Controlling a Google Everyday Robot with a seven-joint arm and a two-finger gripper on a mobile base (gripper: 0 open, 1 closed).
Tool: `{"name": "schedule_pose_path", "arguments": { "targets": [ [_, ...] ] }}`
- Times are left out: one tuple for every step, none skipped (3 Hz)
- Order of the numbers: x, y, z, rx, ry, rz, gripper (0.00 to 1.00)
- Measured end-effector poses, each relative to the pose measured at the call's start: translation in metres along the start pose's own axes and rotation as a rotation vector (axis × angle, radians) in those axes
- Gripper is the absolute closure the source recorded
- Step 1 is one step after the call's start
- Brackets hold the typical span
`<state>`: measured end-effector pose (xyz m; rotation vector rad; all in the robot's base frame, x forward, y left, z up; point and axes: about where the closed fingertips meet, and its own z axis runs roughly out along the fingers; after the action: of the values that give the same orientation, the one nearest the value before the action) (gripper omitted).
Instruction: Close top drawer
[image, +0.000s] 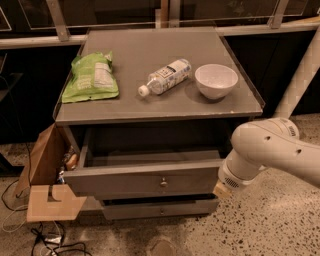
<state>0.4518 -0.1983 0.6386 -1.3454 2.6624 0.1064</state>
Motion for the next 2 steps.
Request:
{"name": "schedule_pose_path", "arguments": {
  "targets": [
    [0.0, 0.0, 0.0, 0.0, 0.0, 0.001, 1.0],
    [-0.007, -0.013, -0.007, 0.03, 0.001, 0.008, 1.0]
  ]
}}
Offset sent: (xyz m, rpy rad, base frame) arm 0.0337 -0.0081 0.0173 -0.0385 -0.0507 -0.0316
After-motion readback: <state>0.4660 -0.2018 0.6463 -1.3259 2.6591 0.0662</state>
